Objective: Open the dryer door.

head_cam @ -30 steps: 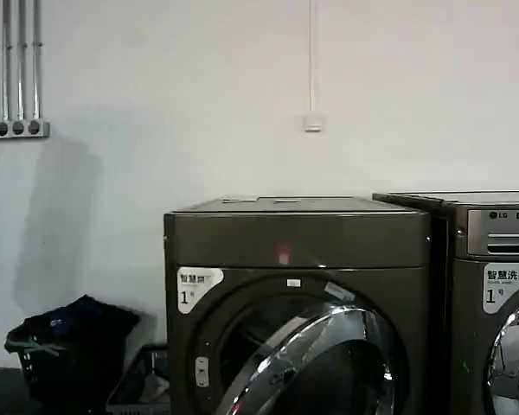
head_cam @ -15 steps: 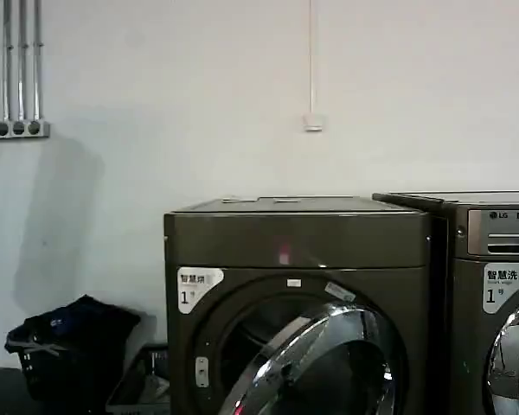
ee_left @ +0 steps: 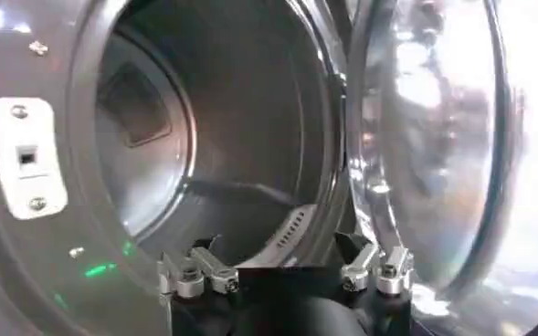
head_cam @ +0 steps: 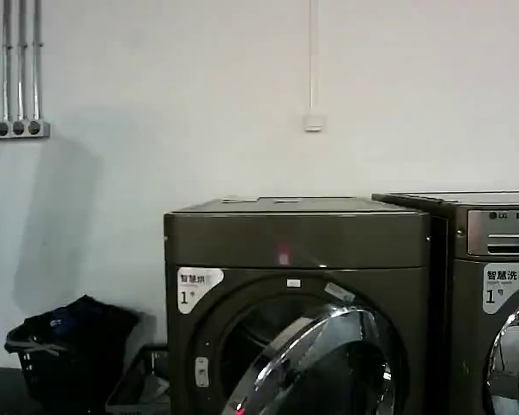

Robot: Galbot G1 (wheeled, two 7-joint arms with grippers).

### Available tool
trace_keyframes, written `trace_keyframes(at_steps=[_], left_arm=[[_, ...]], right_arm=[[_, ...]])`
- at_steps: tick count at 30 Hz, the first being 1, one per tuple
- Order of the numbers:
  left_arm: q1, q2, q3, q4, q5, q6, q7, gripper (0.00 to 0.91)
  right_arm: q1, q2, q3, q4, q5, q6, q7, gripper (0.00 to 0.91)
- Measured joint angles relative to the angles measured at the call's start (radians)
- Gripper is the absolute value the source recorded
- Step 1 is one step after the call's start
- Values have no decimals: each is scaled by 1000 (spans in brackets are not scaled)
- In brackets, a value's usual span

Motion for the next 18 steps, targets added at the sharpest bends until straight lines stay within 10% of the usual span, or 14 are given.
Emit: trace_keyframes(at_steps=[18], left_arm=[[31,13,39,-70,-56,-16,12,907]], right_arm=[[-7,290,431,17,-68,54,88,907]])
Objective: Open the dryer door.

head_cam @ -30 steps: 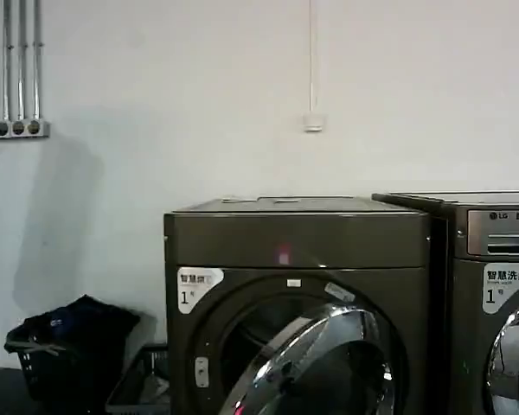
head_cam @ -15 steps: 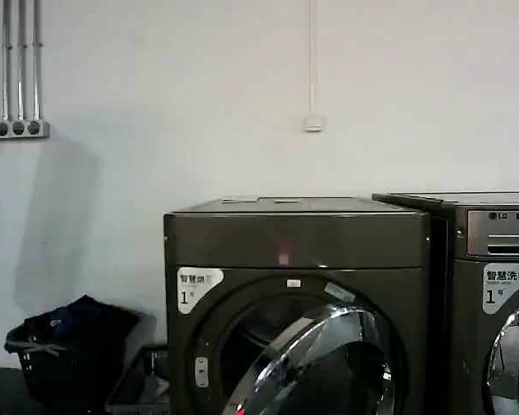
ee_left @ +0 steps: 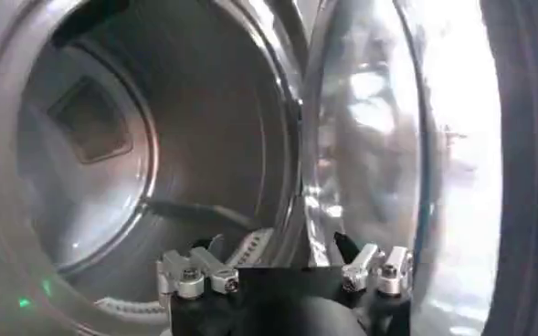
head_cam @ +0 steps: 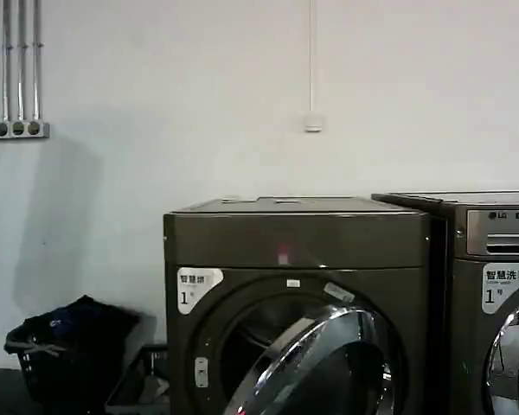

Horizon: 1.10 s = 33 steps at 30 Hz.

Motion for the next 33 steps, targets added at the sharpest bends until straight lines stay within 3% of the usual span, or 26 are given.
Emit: trace_keyframes(at_steps=[24,33], left_arm=[[-15,26,117,-141,0,-7,-15,907],[-60,8,201,-176,-4,-13,-16,907]], right_arm=[[-11,112,451,-173,36,-22,74,907],[-20,131,547,-226,40,-59,110,907]])
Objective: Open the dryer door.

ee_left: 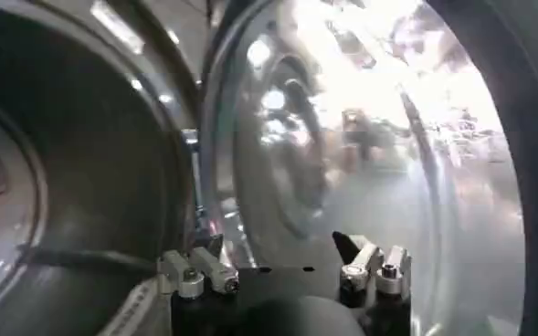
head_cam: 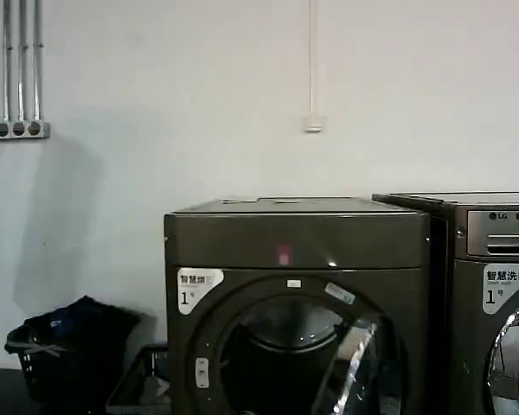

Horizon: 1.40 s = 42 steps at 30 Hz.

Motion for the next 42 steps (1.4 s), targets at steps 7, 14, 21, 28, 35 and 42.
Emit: trace_keyframes(at_steps=[7,14,21,28,35,42], left_arm=[[-46,-33,82,-6,-5,0,-10,907],[-113,-79,178,19,-8,-1,-26,907],[-187,-135,274,46,-19,-2,-46,907],[-240,-205,340,80,-9,0,-75,907],[-285,-289,392,123,-5,4,-82,907],[-310,-356,424,160,4,6,-86,907]], right_arm=[[-7,11,61,-57,-1,-19,33,907],[-15,31,104,-110,-2,-34,45,907],[-12,33,140,-139,1,-55,57,907],[-22,43,173,-164,3,-60,62,907],[-23,44,195,-177,4,-69,66,907],[-27,48,206,-177,7,-74,66,907]])
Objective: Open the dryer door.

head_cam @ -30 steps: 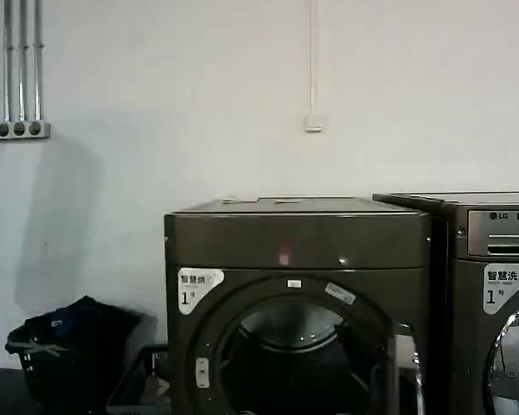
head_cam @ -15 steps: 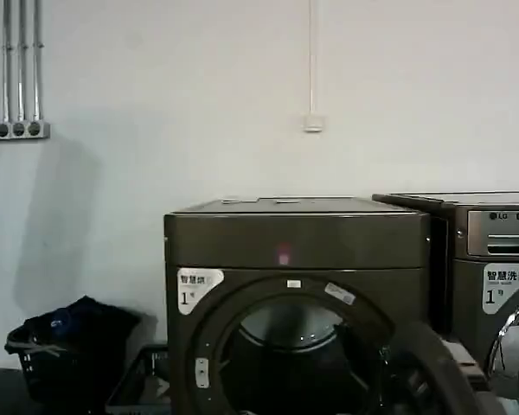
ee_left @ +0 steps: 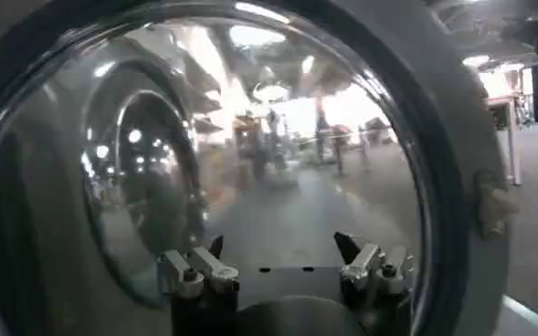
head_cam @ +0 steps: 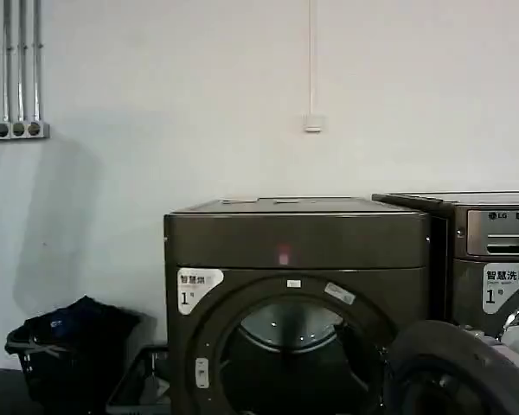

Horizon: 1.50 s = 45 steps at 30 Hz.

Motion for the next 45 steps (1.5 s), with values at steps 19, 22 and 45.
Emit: trace_keyframes(at_steps=[19,22,45], left_arm=[[-37,-154,56,106,20,-3,0,907],[-39,-171,58,120,21,-3,0,907],[-28,-212,57,173,45,-13,0,907]], right_arm=[[-19,21,40,-43,16,6,-4,907],[-18,26,48,-57,15,8,-4,907],[-13,16,54,-79,4,11,-8,907]])
